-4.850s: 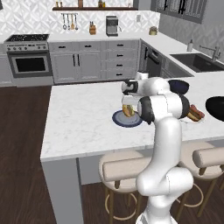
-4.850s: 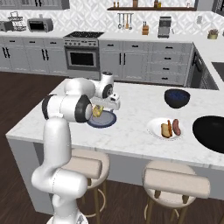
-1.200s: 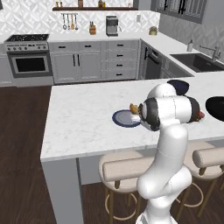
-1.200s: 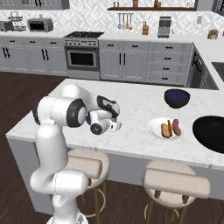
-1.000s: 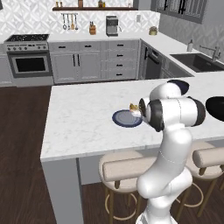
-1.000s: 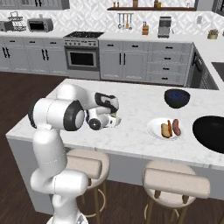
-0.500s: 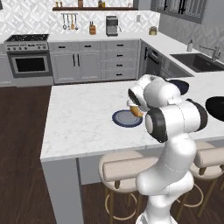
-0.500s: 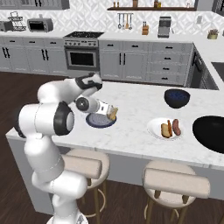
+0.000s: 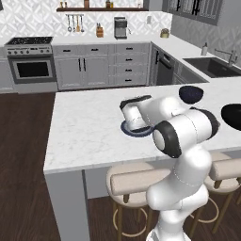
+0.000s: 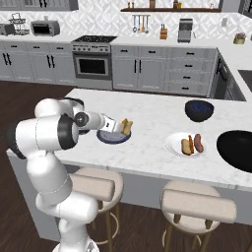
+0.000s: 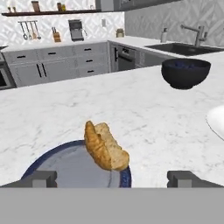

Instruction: Place one bun and one sausage from the bowl on each plate.

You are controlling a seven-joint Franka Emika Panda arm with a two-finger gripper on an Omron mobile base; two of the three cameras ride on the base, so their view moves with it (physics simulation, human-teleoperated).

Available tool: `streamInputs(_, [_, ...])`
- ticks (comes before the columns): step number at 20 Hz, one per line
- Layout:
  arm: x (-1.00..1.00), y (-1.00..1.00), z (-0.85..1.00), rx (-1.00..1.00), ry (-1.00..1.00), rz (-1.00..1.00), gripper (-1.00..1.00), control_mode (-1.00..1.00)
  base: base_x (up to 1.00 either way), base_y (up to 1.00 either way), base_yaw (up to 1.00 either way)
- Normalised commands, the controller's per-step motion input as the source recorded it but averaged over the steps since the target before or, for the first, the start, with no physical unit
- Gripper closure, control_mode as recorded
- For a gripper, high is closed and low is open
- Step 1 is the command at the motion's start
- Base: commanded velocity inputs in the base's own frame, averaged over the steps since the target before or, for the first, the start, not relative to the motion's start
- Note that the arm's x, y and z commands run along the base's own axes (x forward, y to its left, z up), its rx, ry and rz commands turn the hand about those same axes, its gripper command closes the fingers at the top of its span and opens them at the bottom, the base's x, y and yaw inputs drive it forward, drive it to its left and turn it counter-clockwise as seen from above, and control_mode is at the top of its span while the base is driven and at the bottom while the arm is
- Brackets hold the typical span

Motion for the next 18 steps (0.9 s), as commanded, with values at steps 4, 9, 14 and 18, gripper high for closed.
streamInputs(4, [0.11,-0.73,1.00,0.25,0.00,0.03,-1.00,-1.00,0.00,0.00,0.00])
streamInputs(9, [0.27,-0.55,1.00,0.28,-0.01,0.00,-1.00,-1.00,0.00,0.00,0.00])
streamInputs(14, [-0.31,0.03,0.98,0.07,0.19,0.06,-1.00,-1.00,0.00,0.00,0.00])
streamInputs(18, [-0.94,0.83,0.80,-0.05,0.27,0.24,-1.00,-1.00,0.00,0.00,0.00])
